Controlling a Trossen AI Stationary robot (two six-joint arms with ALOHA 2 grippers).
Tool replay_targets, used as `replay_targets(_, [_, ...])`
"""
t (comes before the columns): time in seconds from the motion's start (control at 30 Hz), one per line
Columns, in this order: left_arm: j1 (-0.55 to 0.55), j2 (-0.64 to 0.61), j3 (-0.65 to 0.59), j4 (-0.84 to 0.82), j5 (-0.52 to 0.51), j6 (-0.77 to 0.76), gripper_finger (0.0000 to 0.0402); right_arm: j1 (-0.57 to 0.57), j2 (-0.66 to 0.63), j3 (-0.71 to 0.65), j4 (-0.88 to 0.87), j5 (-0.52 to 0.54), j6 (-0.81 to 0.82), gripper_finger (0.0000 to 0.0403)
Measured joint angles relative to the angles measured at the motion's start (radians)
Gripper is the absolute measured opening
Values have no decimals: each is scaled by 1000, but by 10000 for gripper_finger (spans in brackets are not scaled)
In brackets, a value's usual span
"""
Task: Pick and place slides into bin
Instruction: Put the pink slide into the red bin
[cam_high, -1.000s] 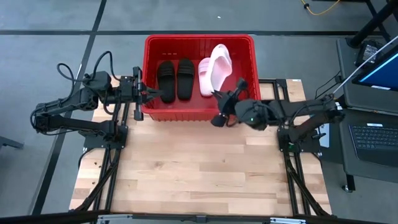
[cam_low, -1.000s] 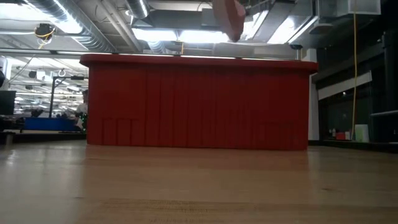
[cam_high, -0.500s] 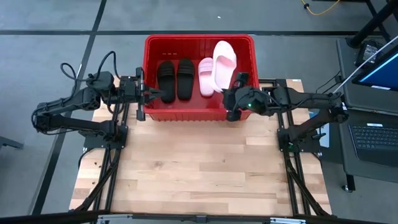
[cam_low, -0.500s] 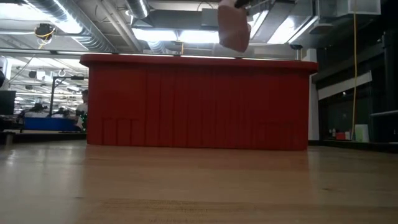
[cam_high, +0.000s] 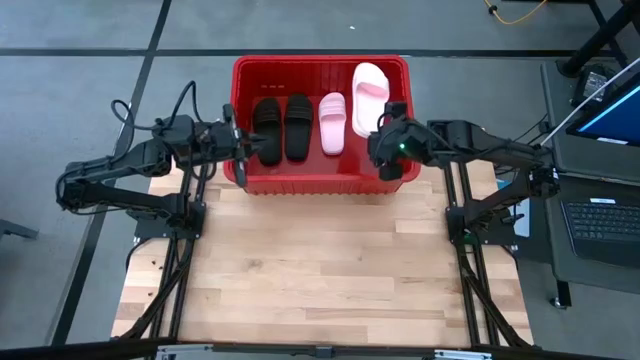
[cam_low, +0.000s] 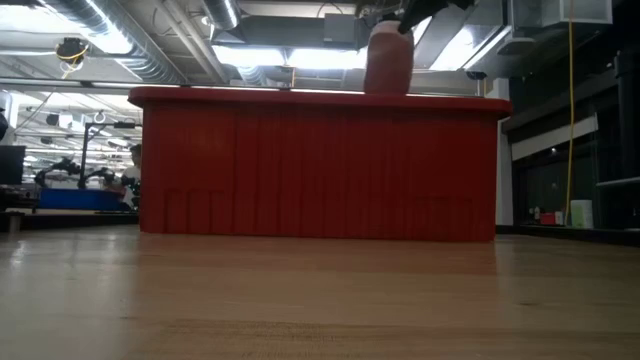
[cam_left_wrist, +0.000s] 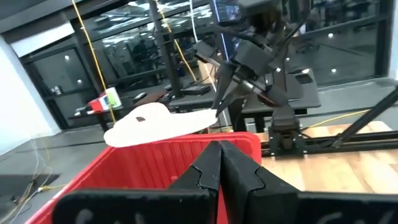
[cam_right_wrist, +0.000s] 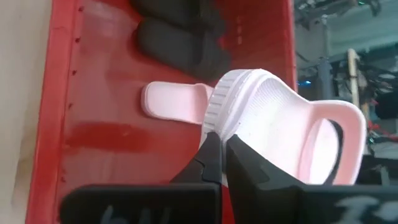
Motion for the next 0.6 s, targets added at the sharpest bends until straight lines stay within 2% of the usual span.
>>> replay_targets(0.17, [0,18,0,43,-7,25,2,-42,1,9,-32,-76,-78,8])
replay_targets(0.43, [0,37,0,89,-8,78,2,-103,2,9,-109,-84,-82,8])
replay_targets(0.6, [0,41,0,90,-28,107,1,-134,3,0,-117,-141,-107,8])
